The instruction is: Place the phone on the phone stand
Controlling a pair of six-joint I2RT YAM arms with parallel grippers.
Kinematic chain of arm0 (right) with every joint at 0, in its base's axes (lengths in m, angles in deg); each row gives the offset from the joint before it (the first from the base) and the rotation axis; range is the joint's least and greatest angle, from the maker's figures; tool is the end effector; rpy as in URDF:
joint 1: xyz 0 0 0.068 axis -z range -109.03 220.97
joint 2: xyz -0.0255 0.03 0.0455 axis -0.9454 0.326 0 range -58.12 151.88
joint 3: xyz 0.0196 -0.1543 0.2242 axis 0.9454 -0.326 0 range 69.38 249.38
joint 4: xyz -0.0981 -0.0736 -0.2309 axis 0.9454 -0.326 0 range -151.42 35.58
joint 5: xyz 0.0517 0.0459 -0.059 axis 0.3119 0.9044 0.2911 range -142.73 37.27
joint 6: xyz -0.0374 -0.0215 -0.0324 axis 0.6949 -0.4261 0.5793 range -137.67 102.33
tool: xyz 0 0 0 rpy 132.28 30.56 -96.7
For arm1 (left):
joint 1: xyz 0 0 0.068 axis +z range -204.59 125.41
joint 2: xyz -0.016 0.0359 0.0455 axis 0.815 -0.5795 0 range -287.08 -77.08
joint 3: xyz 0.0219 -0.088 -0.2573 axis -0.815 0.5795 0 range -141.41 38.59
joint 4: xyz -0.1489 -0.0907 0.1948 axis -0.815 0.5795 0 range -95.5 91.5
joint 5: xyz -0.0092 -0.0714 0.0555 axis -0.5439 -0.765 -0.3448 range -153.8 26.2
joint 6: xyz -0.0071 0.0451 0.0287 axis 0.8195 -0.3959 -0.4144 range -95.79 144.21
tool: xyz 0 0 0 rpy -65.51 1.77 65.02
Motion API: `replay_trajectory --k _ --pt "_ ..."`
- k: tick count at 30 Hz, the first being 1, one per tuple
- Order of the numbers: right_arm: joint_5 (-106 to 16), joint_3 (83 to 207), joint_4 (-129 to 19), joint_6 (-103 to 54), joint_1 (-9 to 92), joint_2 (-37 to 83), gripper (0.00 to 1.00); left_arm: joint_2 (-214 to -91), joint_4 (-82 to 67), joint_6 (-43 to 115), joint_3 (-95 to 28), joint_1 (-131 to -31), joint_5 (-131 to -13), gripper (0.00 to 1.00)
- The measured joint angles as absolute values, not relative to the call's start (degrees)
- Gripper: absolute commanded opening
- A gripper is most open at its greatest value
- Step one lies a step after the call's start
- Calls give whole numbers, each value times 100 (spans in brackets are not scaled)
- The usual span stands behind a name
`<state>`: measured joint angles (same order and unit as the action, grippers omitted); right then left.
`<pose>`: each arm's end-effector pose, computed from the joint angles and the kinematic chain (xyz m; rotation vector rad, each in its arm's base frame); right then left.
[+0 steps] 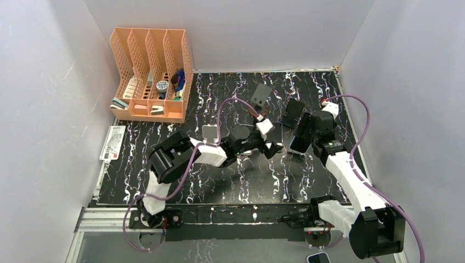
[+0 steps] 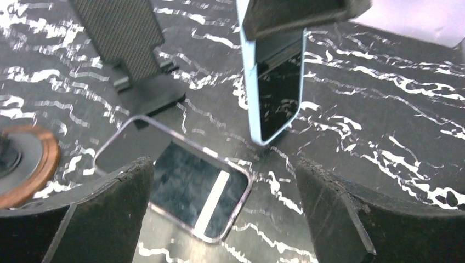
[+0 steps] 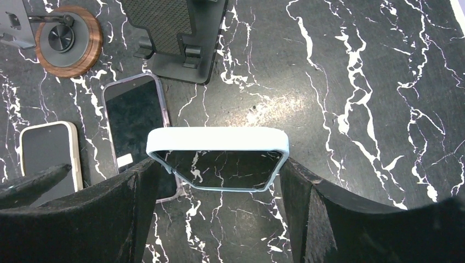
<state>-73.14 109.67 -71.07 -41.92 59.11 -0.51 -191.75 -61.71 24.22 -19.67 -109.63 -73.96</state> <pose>0.2172 0.0329 0.2607 0.4290 2.0782 -0.0130 0.2381 -0.3517 0.1821 0.8861 1.3869 -0.8842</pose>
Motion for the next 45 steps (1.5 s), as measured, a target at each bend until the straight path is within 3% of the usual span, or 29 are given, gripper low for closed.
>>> replay_trajectory --k 10,26,29,33,41,45 --pt "-7165 10917 -7122 -4194 5894 -250 59 -20410 -7126 2964 -2944 -10985 -8620 93" --pt "-6903 10889 -7139 -4190 5894 -329 59 -21046 -7775 3735 -3562 -10985 -9280 85" --pt "-6861 10889 -7144 -4190 5894 -355 59 -21168 -7847 3816 -3676 -10985 -9356 77" --pt "-6754 10889 -7144 -4190 5890 -405 59 -21387 -7887 3888 -3813 -10985 -9465 54" --pt "-6553 10889 -7155 -4166 5883 -447 57 -21630 -7834 3915 -3853 -10979 -9529 18" --pt "-6402 10889 -7198 -4083 5879 -517 56 -21630 -7780 4015 -3872 -10911 -9544 8"
